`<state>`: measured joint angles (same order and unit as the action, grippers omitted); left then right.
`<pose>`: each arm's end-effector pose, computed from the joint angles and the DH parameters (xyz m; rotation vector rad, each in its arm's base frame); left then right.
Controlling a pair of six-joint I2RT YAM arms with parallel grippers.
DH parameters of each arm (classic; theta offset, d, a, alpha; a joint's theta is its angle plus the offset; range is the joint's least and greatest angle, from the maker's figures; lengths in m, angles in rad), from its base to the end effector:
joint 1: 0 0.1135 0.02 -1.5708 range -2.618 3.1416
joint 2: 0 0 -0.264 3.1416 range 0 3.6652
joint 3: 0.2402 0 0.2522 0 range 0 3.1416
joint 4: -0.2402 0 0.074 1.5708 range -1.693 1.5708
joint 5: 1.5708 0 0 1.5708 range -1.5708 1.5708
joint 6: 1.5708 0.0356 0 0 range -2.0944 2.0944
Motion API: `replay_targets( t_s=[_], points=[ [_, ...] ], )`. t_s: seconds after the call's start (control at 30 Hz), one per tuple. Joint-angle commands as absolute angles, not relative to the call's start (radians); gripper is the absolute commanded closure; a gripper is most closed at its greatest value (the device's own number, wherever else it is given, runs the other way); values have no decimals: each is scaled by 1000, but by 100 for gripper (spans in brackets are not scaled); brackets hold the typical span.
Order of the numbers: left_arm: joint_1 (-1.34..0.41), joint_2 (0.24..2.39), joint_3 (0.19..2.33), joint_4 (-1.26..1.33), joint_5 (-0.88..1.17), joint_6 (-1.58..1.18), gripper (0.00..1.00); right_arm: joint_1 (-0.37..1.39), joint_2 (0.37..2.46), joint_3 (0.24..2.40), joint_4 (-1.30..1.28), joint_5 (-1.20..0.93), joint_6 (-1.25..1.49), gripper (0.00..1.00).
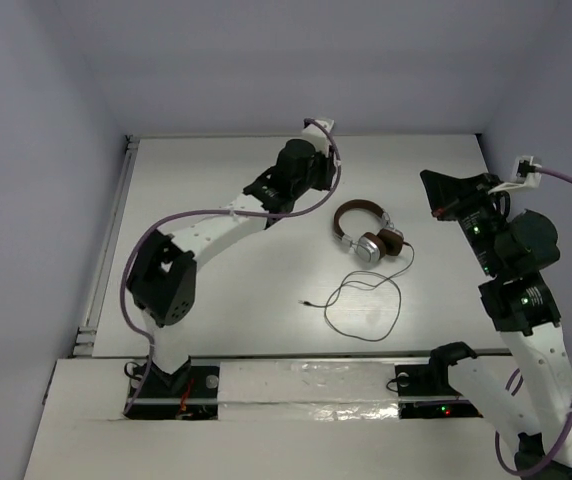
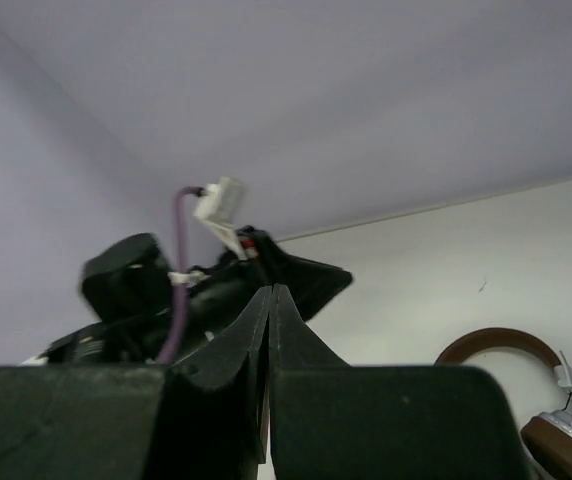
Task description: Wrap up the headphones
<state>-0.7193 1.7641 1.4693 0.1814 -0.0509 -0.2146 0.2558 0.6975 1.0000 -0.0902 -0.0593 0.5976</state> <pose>0.3257 -0.2829 0.3464 0.3932 1.6819 -0.6546 0.1356 0.0376 0.4364 0.1872 1.3870 0.7547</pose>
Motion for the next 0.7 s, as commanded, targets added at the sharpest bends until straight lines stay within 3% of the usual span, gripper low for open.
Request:
replay_targets(
  t_s=[0.0, 0.03, 0.13, 0.17, 0.23, 0.43, 0.67],
  points=[
    [-719, 1859, 1563, 88, -89, -13, 81, 258, 672, 1037, -112, -66, 584, 100],
    [-719, 1876, 1569, 92, -53, -2, 68, 258, 654, 1023, -97, -55, 587, 86],
    [-719, 1930, 1618, 78, 33, 60, 44, 258, 634, 1008, -83, -54, 588, 48],
    [-719, 1978, 1650, 28, 49, 67, 41, 258, 635, 1009, -87, -55, 581, 43],
    [-719, 2063, 1757, -56, 64, 83, 37, 258, 637, 1002, -91, -70, 578, 37],
    [-729, 2239, 1988, -179, 117, 103, 36, 258, 638, 977, -77, -104, 577, 36],
    [-729, 2370, 2082, -268, 150, 132, 37, 258, 644, 968, -68, -103, 571, 36]
  ],
)
